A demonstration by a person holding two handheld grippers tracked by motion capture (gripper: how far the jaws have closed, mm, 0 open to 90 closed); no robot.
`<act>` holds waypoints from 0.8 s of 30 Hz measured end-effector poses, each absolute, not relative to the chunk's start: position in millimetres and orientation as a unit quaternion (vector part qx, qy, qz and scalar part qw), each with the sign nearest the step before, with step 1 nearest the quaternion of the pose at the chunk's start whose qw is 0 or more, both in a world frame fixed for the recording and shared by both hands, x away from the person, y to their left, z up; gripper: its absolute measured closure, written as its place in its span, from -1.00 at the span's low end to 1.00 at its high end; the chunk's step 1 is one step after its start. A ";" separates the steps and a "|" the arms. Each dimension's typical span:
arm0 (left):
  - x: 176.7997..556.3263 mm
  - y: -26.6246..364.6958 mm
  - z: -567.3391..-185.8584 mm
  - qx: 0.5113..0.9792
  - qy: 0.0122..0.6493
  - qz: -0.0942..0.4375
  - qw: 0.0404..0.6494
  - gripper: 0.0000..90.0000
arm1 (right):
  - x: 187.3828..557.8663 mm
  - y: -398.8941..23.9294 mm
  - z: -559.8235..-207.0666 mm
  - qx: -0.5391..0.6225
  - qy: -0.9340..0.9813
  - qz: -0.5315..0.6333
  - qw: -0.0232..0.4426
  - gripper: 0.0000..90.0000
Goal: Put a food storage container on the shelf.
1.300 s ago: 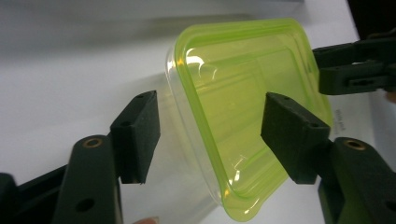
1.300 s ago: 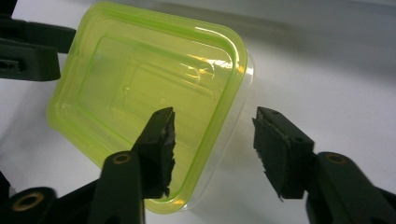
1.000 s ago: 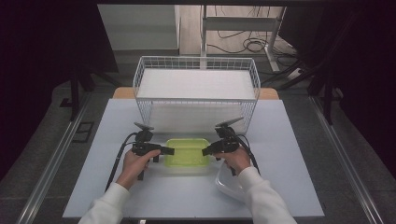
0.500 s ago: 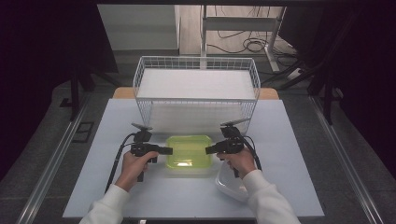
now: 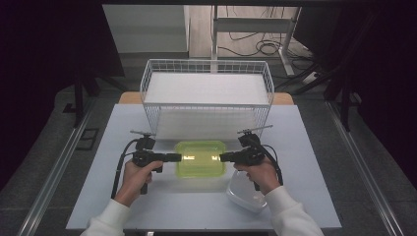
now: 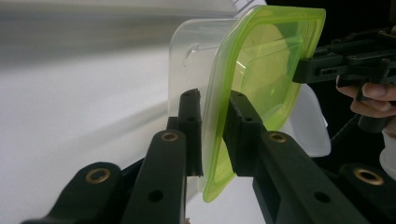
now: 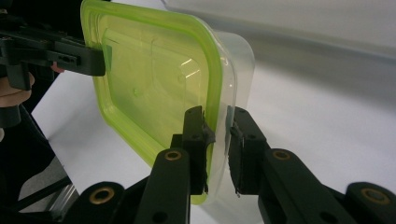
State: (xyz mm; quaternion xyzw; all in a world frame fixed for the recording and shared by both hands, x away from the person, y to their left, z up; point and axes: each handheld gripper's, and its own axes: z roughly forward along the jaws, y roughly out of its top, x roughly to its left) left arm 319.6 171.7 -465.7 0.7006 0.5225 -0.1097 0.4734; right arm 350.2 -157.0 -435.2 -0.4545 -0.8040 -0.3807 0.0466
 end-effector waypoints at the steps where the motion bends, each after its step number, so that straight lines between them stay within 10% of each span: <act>1: 318.3 171.5 -464.0 0.701 0.520 -0.108 0.476 0.72 | 347.0 -158.9 -431.1 -0.449 -0.803 -0.390 0.041 0.72; 24: 298.4 151.7 -405.0 0.722 0.452 -0.038 0.522 0.70 | 318.2 -184.2 -385.7 -0.392 -0.802 -0.450 -0.037 0.73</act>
